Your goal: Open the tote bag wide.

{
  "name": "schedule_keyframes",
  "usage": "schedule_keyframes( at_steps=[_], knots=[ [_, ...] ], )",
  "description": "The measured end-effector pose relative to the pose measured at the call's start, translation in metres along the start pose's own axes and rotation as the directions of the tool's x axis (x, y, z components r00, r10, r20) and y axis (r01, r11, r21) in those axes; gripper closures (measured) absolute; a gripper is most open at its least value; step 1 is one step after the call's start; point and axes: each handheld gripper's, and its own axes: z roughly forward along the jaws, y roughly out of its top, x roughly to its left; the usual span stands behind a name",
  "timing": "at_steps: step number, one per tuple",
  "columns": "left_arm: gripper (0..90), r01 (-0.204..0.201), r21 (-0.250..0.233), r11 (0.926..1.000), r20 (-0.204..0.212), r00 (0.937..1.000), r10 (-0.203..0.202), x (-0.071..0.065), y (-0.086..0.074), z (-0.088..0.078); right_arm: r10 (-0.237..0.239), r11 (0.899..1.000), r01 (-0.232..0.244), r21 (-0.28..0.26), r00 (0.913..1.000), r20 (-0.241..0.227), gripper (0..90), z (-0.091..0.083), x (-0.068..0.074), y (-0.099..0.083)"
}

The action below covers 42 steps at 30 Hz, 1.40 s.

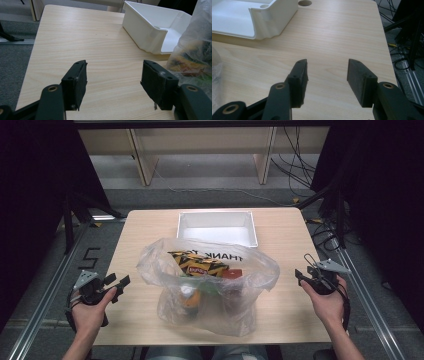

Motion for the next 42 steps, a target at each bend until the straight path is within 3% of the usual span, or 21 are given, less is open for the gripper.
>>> schedule_keyframes(
  at_steps=[12, 13, 14, 16, 17, 20, 21, 25, 26, 28, 29, 30, 31, 32, 34, 37, 38, 39, 40, 41, 42],
  knots=[
    [38.0, 0.001, -0.005, 1.0000, 0.021, 0.9998, -0.001, -0.003, -0.001, -0.002, -0.013, 1.000, 0.013, -0.019, 0.9999, -0.003, 52.1, -0.004, 0.003, 0.003],
    [38.7, -0.001, -0.014, 0.9999, 0.029, 0.9996, 0.001, -0.005, 0.001, -0.004, 0.043, 0.999, -0.043, -0.025, 0.9989, -0.022, 53.4, -0.008, 0.007, 0.005],
    [39.1, -0.001, -0.014, 0.9999, 0.029, 0.9996, 0.001, -0.005, 0.001, -0.004, 0.002, 0.999, -0.003, -0.040, 0.9998, -0.022, 54.0, -0.007, 0.005, 0.006],
    [40.7, 0.009, -0.059, 0.9982, 0.066, 0.9978, -0.005, -0.008, 0.007, -0.007, 0.040, 0.999, -0.041, -0.035, 0.9987, -0.033, 55.9, -0.013, 0.013, 0.010],
    [41.6, 0.016, -0.066, 0.9977, 0.072, 0.9973, -0.012, -0.009, 0.010, -0.010, 0.008, 0.998, -0.011, -0.054, 0.9984, -0.055, 56.7, -0.014, 0.012, 0.012],
    [43.0, 0.035, -0.107, 0.9937, 0.102, 0.9945, -0.024, -0.014, 0.021, -0.019, -0.014, 0.997, 0.007, -0.075, 0.9963, -0.085, 59.4, -0.021, 0.019, 0.018],
    [43.3, 0.035, -0.107, 0.9937, 0.102, 0.9945, -0.024, -0.014, 0.021, -0.019, 0.011, 0.998, -0.017, -0.066, 0.9959, -0.089, 60.0, -0.025, 0.024, 0.021],
    [43.6, 0.029, -0.140, 0.9897, 0.152, 0.9884, -0.008, -0.023, 0.039, -0.027, 0.006, 0.995, -0.018, -0.100, 0.9928, -0.120, 61.1, -0.031, 0.031, 0.030],
    [43.9, 0.027, -0.163, 0.9863, 0.178, 0.9840, 0.002, -0.029, 0.047, -0.030, -0.028, 0.992, 0.010, -0.125, 0.9892, -0.144, 61.6, -0.037, 0.033, 0.037],
    [43.8, 0.023, -0.165, 0.9860, 0.186, 0.9826, 0.008, -0.033, 0.052, -0.033, -0.047, 0.989, 0.023, -0.148, 0.9860, -0.160, 61.4, -0.042, 0.038, 0.044],
    [43.6, 0.015, -0.182, 0.9831, 0.210, 0.9774, 0.024, -0.040, 0.060, -0.037, -0.020, 0.989, -0.004, -0.147, 0.9858, -0.167, 61.1, -0.046, 0.044, 0.047],
    [43.3, 0.015, -0.182, 0.9831, 0.210, 0.9774, 0.024, -0.040, 0.060, -0.037, -0.020, 0.989, -0.004, -0.147, 0.9858, -0.167, 61.1, -0.046, 0.044, 0.047],
    [42.9, 0.011, -0.201, 0.9795, 0.236, 0.9710, 0.038, -0.048, 0.068, -0.042, -0.040, 0.985, 0.008, -0.172, 0.9822, -0.183, 60.1, -0.052, 0.049, 0.053],
    [42.4, 0.011, -0.201, 0.9795, 0.236, 0.9710, 0.038, -0.048, 0.068, -0.042, -0.040, 0.985, 0.008, -0.172, 0.9822, -0.183, 60.1, -0.052, 0.049, 0.053],
    [41.2, 0.005, -0.212, 0.9772, 0.259, 0.9645, 0.052, -0.055, 0.075, -0.045, -0.067, 0.981, 0.028, -0.194, 0.9775, -0.200, 58.4, -0.061, 0.058, 0.060],
    [39.3, 0.001, -0.204, 0.9789, 0.293, 0.9542, 0.060, -0.064, 0.081, -0.044, -0.096, 0.978, 0.050, -0.205, 0.9703, -0.222, 57.3, -0.067, 0.063, 0.064],
    [39.0, -0.010, -0.192, 0.9813, 0.300, 0.9515, 0.068, -0.067, 0.083, -0.041, -0.073, 0.981, 0.029, -0.192, 0.9715, -0.225, 57.0, -0.070, 0.066, 0.065],
    [38.9, -0.010, -0.192, 0.9813, 0.300, 0.9515, 0.068, -0.067, 0.083, -0.041, -0.073, 0.981, 0.029, -0.192, 0.9715, -0.225, 57.0, -0.070, 0.066, 0.065],
    [38.9, -0.022, -0.169, 0.9854, 0.297, 0.9521, 0.072, -0.068, 0.084, -0.036, -0.069, 0.981, 0.019, -0.195, 0.9650, -0.253, 56.2, -0.072, 0.069, 0.067],
    [38.8, -0.022, -0.169, 0.9854, 0.297, 0.9521, 0.072, -0.068, 0.084, -0.036, -0.096, 0.977, 0.042, -0.207, 0.9621, -0.255, 55.7, -0.072, 0.069, 0.068],
    [38.4, -0.017, -0.149, 0.9887, 0.310, 0.9488, 0.063, -0.070, 0.084, -0.031, -0.072, 0.979, 0.018, -0.203, 0.9626, -0.261, 55.2, -0.073, 0.073, 0.068]
  ],
)
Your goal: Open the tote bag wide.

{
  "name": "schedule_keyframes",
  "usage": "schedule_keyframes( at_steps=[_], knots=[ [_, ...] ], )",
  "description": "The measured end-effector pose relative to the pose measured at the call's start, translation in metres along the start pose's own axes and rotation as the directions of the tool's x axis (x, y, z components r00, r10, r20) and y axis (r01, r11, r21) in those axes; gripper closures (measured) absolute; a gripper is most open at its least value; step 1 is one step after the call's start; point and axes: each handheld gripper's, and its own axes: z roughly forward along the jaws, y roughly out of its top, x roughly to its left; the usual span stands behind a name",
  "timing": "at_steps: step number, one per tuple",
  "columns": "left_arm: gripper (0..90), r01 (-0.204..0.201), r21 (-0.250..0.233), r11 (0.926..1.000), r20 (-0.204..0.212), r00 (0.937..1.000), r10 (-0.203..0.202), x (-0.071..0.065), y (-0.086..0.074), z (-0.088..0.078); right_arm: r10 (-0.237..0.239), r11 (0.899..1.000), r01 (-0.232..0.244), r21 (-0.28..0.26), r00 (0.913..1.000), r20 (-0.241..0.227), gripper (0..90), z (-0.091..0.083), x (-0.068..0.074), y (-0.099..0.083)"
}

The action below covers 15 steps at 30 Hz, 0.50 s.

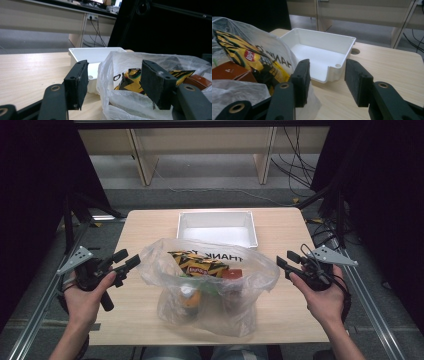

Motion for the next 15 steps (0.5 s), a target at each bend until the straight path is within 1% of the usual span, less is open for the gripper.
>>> schedule_keyframes(
  at_steps=[1, 2, 3, 4, 6, 7, 8, 9, 10, 11, 12, 13, 14, 15],
  knots=[
    [38.1, 0.004, 0.012, 0.9999, 0.003, 1.0000, -0.004, 0.000, -0.001, 0.002, -0.004, 1.000, 0.004, 0.008, 1.0000, -0.006, 54.7, -0.001, 0.001, 0.002],
    [37.9, 0.013, 0.023, 0.9996, 0.007, 0.9999, -0.013, 0.000, -0.002, 0.003, -0.015, 1.000, 0.015, 0.000, 0.9998, -0.016, 54.0, -0.001, 0.001, 0.002],
    [37.7, 0.020, 0.031, 0.9993, 0.007, 0.9998, -0.020, -0.001, -0.003, 0.006, 0.003, 1.000, -0.003, 0.005, 0.9998, -0.021, 53.3, -0.002, 0.005, 0.003],
    [37.6, 0.023, 0.035, 0.9991, 0.006, 0.9997, -0.023, -0.001, -0.004, 0.007, -0.013, 1.000, 0.013, 0.004, 0.9993, -0.035, 52.7, -0.002, 0.006, 0.004],
    [37.4, 0.033, 0.047, 0.9983, 0.003, 0.9994, -0.034, -0.001, -0.006, 0.008, -0.011, 1.000, 0.011, -0.002, 0.9989, -0.045, 51.8, -0.003, 0.010, 0.005],
    [37.4, 0.037, 0.051, 0.9980, 0.007, 0.9993, -0.038, -0.001, -0.007, 0.009, -0.013, 1.000, 0.013, -0.008, 0.9990, -0.043, 51.3, -0.004, 0.012, 0.005],
    [37.4, 0.037, 0.059, 0.9976, 0.009, 0.9993, -0.038, -0.001, -0.007, 0.009, 0.009, 1.000, -0.009, -0.001, 0.9990, -0.044, 51.0, -0.006, 0.015, 0.006],
    [37.4, 0.036, 0.068, 0.9970, 0.013, 0.9992, -0.037, -0.001, -0.008, 0.010, -0.006, 1.000, 0.005, -0.009, 0.9991, -0.043, 50.7, -0.007, 0.015, 0.007],
    [37.5, 0.032, 0.069, 0.9971, 0.015, 0.9993, -0.033, -0.001, -0.009, 0.010, -0.009, 1.000, 0.008, -0.015, 0.9986, -0.053, 50.6, -0.007, 0.016, 0.008],
    [38.0, 0.032, 0.075, 0.9967, 0.016, 0.9993, -0.034, -0.001, -0.010, 0.011, -0.021, 1.000, 0.020, -0.018, 0.9981, -0.058, 50.3, -0.007, 0.017, 0.008],
    [38.5, 0.032, 0.075, 0.9967, 0.016, 0.9993, -0.034, -0.001, -0.010, 0.011, -0.030, 0.999, 0.029, -0.013, 0.9978, -0.059, 50.1, -0.007, 0.018, 0.008],
    [38.9, 0.029, 0.088, 0.9957, 0.022, 0.9993, -0.031, -0.002, -0.012, 0.012, -0.048, 0.999, 0.048, -0.007, 0.9974, -0.053, 49.9, -0.007, 0.019, 0.007],
    [40.0, 0.029, 0.093, 0.9952, 0.028, 0.9991, -0.032, -0.001, -0.012, 0.013, -0.034, 0.999, 0.035, 0.013, 0.9981, -0.050, 49.8, -0.006, 0.021, 0.006],
    [41.4, 0.029, 0.107, 0.9938, 0.029, 0.9991, -0.032, -0.001, -0.013, 0.014, -0.040, 0.999, 0.041, 0.020, 0.9976, -0.057, 49.8, -0.004, 0.021, 0.004]
  ],
)
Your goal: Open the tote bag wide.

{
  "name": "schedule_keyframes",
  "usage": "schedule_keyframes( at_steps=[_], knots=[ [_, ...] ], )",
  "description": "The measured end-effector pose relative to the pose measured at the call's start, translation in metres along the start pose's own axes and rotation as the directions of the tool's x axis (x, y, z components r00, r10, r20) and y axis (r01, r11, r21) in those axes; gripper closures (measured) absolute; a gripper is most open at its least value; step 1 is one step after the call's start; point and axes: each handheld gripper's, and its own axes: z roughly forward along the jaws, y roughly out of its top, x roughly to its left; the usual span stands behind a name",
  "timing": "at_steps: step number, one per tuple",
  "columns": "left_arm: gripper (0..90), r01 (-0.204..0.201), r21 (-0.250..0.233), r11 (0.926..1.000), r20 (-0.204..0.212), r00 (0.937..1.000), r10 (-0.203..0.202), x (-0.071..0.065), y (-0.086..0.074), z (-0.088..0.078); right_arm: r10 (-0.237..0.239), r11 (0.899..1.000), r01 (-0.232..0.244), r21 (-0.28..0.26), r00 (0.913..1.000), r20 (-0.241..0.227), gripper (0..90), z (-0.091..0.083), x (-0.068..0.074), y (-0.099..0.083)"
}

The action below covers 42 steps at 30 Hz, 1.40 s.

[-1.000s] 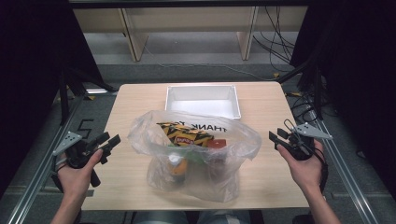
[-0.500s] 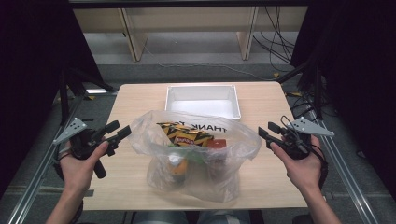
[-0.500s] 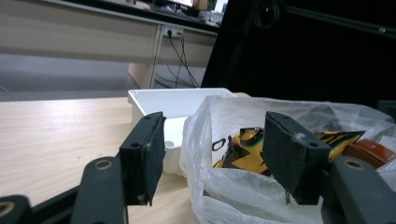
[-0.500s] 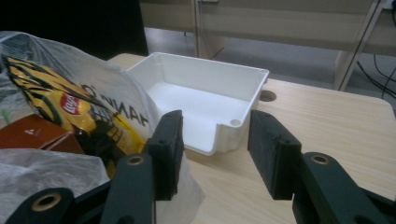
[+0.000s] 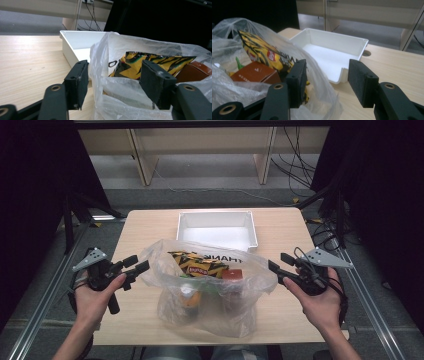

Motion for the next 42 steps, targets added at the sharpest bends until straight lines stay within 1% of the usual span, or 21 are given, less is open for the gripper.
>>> schedule_keyframes(
  at_steps=[6, 7, 8, 12, 14, 17, 18, 19, 22, 24, 25, 26, 28, 30, 32, 33, 36, 37, 39, 41, 42],
  knots=[
    [49.8, 0.001, 0.063, 0.9980, 0.008, 1.0000, -0.002, 0.004, -0.007, 0.008, 0.032, 0.994, -0.031, 0.107, 0.9995, 0.000, 54.4, 0.009, 0.004, -0.013],
    [51.3, 0.008, 0.087, 0.9962, 0.014, 0.9999, -0.010, 0.005, -0.011, 0.011, 0.004, 0.993, -0.004, 0.116, 1.0000, -0.003, 55.9, 0.011, 0.001, -0.015],
    [52.9, 0.018, 0.092, 0.9956, 0.022, 0.9996, -0.020, 0.006, -0.013, 0.013, 0.033, 0.991, -0.033, 0.129, 0.9994, -0.001, 56.7, 0.012, 0.003, -0.017],
    [60.3, 0.055, 0.091, 0.9944, 0.043, 0.9973, -0.059, 0.010, -0.015, 0.016, 0.045, 0.987, -0.044, 0.155, 0.9990, -0.005, 60.7, 0.013, 0.005, -0.020],
    [65.7, 0.052, 0.102, 0.9934, 0.043, 0.9974, -0.057, 0.010, -0.016, 0.017, 0.004, 0.989, -0.004, 0.150, 1.0000, -0.001, 63.3, 0.013, 0.003, -0.022],
    [74.4, 0.047, 0.115, 0.9922, 0.045, 0.9976, -0.053, 0.010, -0.016, 0.017, 0.024, 0.982, -0.022, 0.185, 0.9997, -0.007, 65.7, 0.012, 0.005, -0.021],
    [77.6, 0.040, 0.127, 0.9911, 0.039, 0.9982, -0.046, 0.009, -0.016, 0.018, -0.029, 0.986, 0.028, 0.166, 0.9996, 0.004, 68.2, 0.014, 0.002, -0.023],
    [80.6, 0.027, 0.143, 0.9894, 0.036, 0.9989, -0.032, 0.009, -0.017, 0.018, -0.008, 0.980, 0.009, 0.196, 0.9999, -0.006, 69.6, 0.014, 0.003, -0.022],
    [87.8, 0.029, 0.156, 0.9874, 0.028, 0.9990, -0.034, 0.010, -0.018, 0.018, -0.021, 0.978, 0.020, 0.206, 0.9998, 0.000, 74.6, 0.015, 0.004, -0.024],
    [89.0, 0.031, 0.169, 0.9851, 0.028, 0.9989, -0.036, 0.012, -0.020, 0.018, 0.001, 0.975, -0.001, 0.223, 1.0000, 0.001, 77.3, 0.015, 0.006, -0.026],
    [89.2, 0.024, 0.179, 0.9835, 0.019, 0.9994, -0.028, 0.012, -0.021, 0.018, -0.028, 0.974, 0.028, 0.226, 0.9996, -0.005, 78.0, 0.016, 0.005, -0.027],
    [89.4, 0.022, 0.187, 0.9821, 0.021, 0.9994, -0.027, 0.013, -0.022, 0.017, -0.007, 0.974, 0.008, 0.228, 1.0000, -0.004, 78.9, 0.017, 0.007, -0.028],
    [89.5, 0.018, 0.195, 0.9806, 0.010, 0.9998, -0.020, 0.013, -0.023, 0.017, -0.049, 0.971, 0.048, 0.236, 0.9988, -0.001, 80.2, 0.018, 0.004, -0.029],
    [89.5, 0.012, 0.211, 0.9774, -0.003, 0.9999, -0.012, 0.015, -0.026, 0.017, -0.032, 0.970, 0.032, 0.241, 0.9995, -0.002, 80.9, 0.019, 0.005, -0.030],
    [89.5, 0.002, 0.237, 0.9715, -0.006, 1.0000, -0.001, 0.017, -0.030, 0.016, -0.056, 0.967, 0.054, 0.248, 0.9984, 0.001, 82.1, 0.022, 0.004, -0.035],
    [89.6, 0.002, 0.237, 0.9716, -0.010, 1.0000, 0.000, 0.018, -0.032, 0.016, -0.044, 0.961, 0.042, 0.274, 0.9990, 0.001, 82.2, 0.022, 0.005, -0.035],
    [89.5, -0.004, 0.251, 0.9680, -0.015, 0.9999, 0.008, 0.018, -0.034, 0.017, -0.058, 0.958, 0.054, 0.283, 0.9983, 0.003, 82.6, 0.024, 0.007, -0.038],
    [89.5, -0.017, 0.270, 0.9626, -0.015, 0.9997, 0.022, 0.018, -0.036, 0.017, -0.094, 0.951, 0.092, 0.295, 0.9955, -0.008, 82.7, 0.025, 0.004, -0.039],
    [89.5, -0.021, 0.284, 0.9587, -0.009, 0.9997, 0.024, 0.019, -0.040, 0.018, -0.087, 0.944, 0.088, 0.317, 0.9960, -0.018, 82.6, 0.028, 0.007, -0.042],
    [89.5, -0.024, 0.317, 0.9481, -0.010, 0.9995, 0.029, 0.019, -0.046, 0.021, -0.067, 0.931, 0.069, 0.358, 0.9976, -0.017, 82.7, 0.031, 0.010, -0.046],
    [89.5, -0.027, 0.329, 0.9439, -0.008, 0.9995, 0.032, 0.019, -0.047, 0.022, -0.101, 0.925, 0.105, 0.366, 0.9944, -0.028, 82.7, 0.032, 0.008, -0.047]
  ],
)
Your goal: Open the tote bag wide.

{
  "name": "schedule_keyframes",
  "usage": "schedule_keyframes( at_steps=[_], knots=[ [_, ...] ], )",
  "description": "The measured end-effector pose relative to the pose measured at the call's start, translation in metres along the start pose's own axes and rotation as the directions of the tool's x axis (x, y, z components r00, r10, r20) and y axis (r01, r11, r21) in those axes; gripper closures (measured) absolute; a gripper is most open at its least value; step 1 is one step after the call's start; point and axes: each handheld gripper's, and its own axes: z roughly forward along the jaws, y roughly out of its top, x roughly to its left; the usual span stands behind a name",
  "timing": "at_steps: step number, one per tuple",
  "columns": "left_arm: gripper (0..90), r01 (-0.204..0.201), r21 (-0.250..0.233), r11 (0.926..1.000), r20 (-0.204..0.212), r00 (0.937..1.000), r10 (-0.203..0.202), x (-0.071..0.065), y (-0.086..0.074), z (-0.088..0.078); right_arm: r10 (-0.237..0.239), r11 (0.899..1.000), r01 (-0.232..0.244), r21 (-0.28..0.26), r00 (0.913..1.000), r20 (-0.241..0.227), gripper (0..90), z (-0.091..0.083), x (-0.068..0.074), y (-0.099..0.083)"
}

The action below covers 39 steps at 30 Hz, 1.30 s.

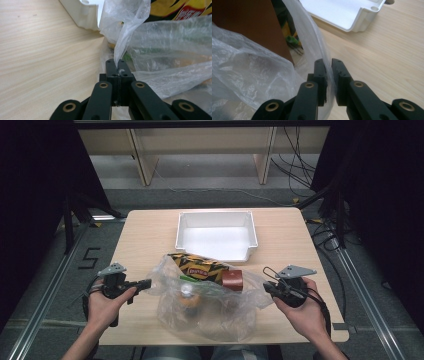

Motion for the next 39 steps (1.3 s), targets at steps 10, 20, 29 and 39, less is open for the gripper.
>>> schedule_keyframes(
  at_steps=[10, 20, 29, 39],
  knots=[
    [89.2, -0.022, 0.011, 0.9997, -0.027, 0.9994, 0.023, -0.001, 0.001, 0.007, 0.011, 1.000, -0.011, 0.022, 0.9999, 0.004, 80.6, 0.004, 0.001, 0.002],
    [75.0, -0.015, 0.027, 0.9995, -0.051, 0.9986, 0.016, 0.001, -0.002, 0.007, 0.009, 0.998, -0.009, 0.064, 0.9999, 0.007, 78.8, 0.015, -0.003, -0.005],
    [42.4, -0.215, -0.182, 0.9594, -0.007, 0.9759, 0.218, -0.037, 0.018, -0.036, 0.002, 1.000, -0.002, -0.019, 1.0000, 0.009, 69.1, 0.003, -0.001, 0.003],
    [39.9, -0.377, -0.221, 0.8995, 0.081, 0.9120, 0.402, -0.083, 0.028, -0.042, -0.006, 0.999, 0.006, -0.042, 0.9999, 0.013, 65.1, 0.004, -0.002, 0.005]
  ],
)
